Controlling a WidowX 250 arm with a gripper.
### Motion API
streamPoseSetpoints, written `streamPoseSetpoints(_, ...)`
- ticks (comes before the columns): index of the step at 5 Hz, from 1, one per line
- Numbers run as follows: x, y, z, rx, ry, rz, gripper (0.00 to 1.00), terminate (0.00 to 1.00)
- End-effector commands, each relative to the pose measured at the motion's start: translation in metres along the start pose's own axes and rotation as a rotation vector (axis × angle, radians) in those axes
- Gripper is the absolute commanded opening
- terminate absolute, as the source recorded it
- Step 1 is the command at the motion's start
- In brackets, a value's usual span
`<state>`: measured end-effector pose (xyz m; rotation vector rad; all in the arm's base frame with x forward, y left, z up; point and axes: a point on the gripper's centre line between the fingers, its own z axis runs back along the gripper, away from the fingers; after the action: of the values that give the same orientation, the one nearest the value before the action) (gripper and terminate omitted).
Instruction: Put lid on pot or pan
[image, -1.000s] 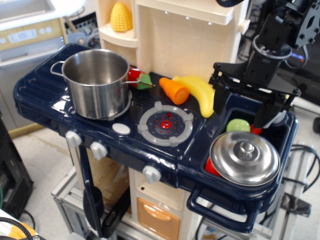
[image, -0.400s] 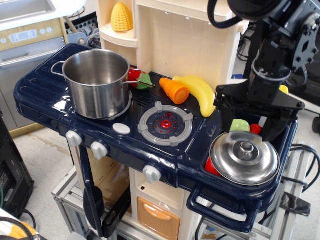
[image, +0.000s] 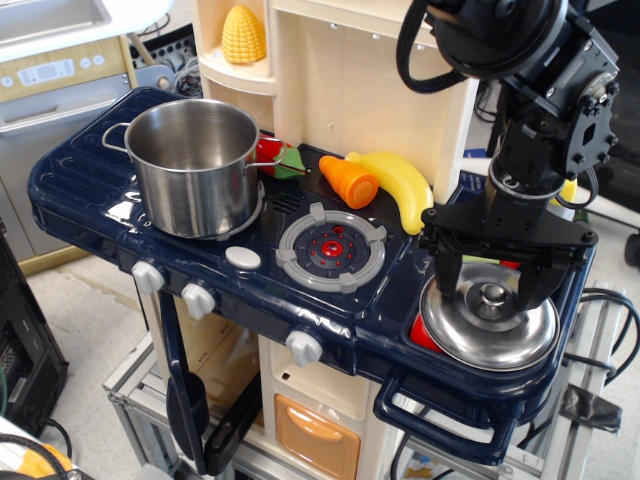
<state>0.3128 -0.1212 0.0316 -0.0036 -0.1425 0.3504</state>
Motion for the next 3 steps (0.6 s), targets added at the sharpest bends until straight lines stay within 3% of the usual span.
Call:
streamPoseSetpoints(1,0.005,-0.005,0.016,-0.057,-0.046,0.034,0.0,0.0)
streamPoseSetpoints(2,0.001,-0.001,0.022,-0.039,-0.05,0.056,0.0,0.0)
streamPoseSetpoints(3,-0.011,0.036,0.064,0.098,0.026,0.044,0.0,0.0)
